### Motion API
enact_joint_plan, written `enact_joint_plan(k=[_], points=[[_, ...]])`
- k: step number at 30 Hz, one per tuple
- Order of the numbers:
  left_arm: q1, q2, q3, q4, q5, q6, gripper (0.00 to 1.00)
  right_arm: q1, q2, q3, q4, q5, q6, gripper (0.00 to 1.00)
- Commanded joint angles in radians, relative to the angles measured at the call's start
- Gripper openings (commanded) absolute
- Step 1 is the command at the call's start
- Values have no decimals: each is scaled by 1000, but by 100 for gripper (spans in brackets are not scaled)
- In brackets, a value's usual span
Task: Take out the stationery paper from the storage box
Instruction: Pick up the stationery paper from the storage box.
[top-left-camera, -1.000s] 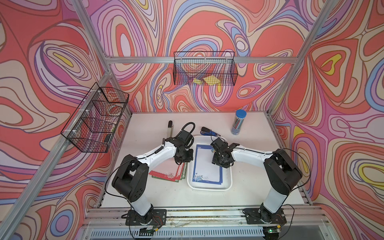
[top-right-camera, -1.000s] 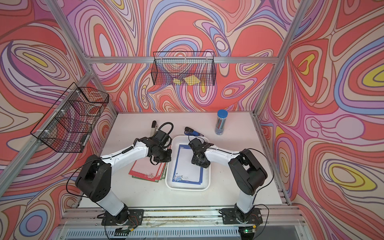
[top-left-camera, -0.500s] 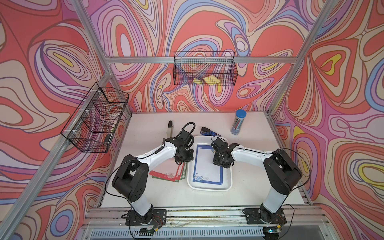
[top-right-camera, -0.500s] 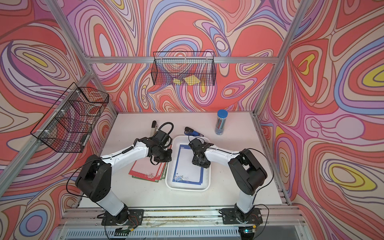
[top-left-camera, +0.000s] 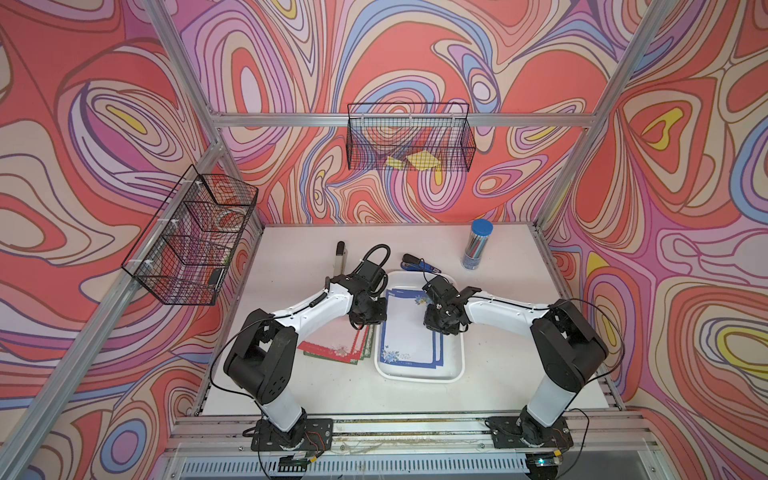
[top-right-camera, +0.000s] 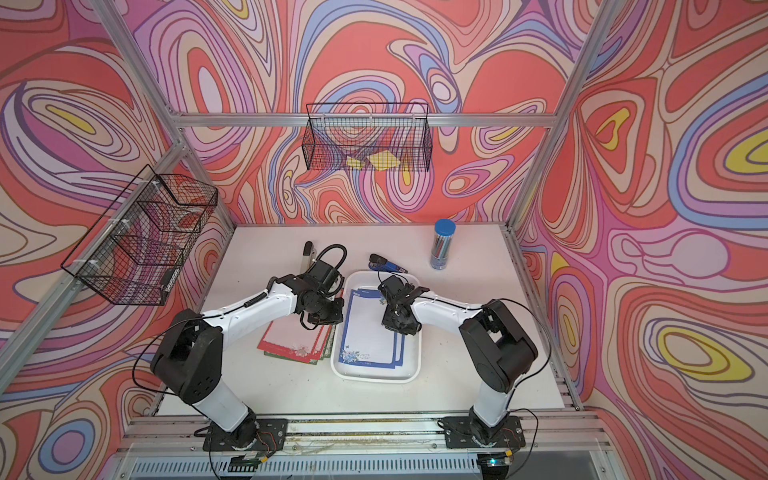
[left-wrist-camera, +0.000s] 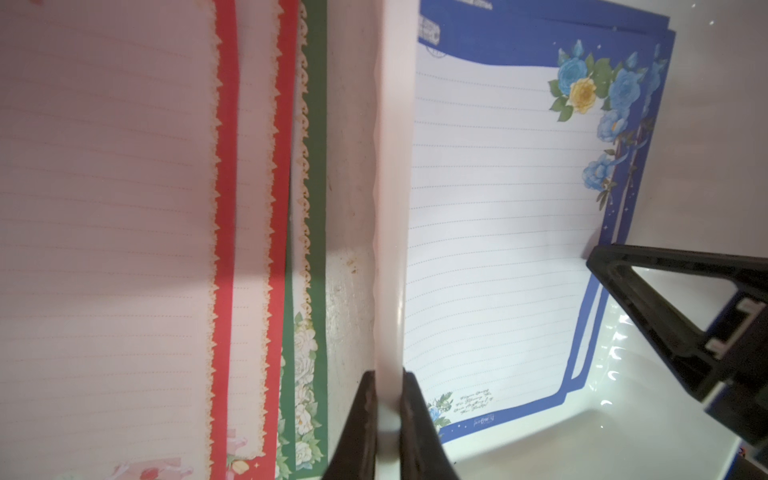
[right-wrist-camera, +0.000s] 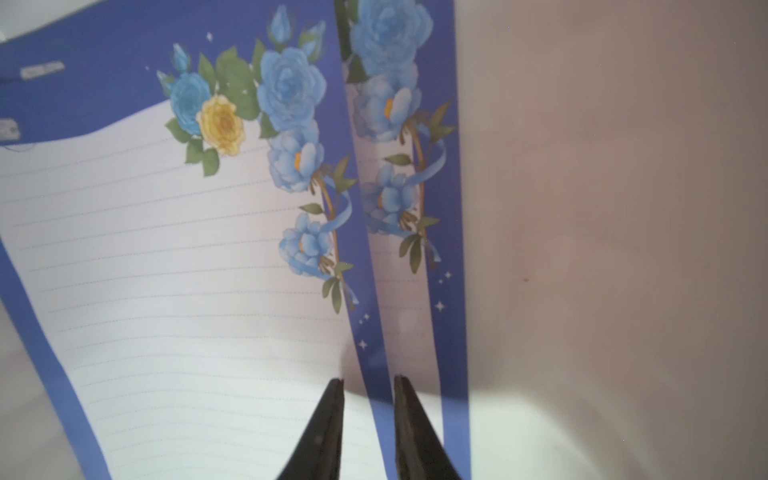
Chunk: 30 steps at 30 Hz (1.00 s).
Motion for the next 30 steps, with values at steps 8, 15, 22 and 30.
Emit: enact_joint_plan(k=[8, 15, 22, 30], points=[[3, 22, -24, -20, -1, -2, 11, -3, -92, -40, 73, -101, -19, 19], [3, 27, -23, -22, -5, 2, 11, -5, -120, -103, 160, -193, -25, 14], [3, 32, -24, -25, -12, 4, 11, -16, -175, -184, 270, -255, -13, 12], [3, 34, -32, -28, -12, 6, 11, -26, -262, -308, 475, -288, 35, 22]])
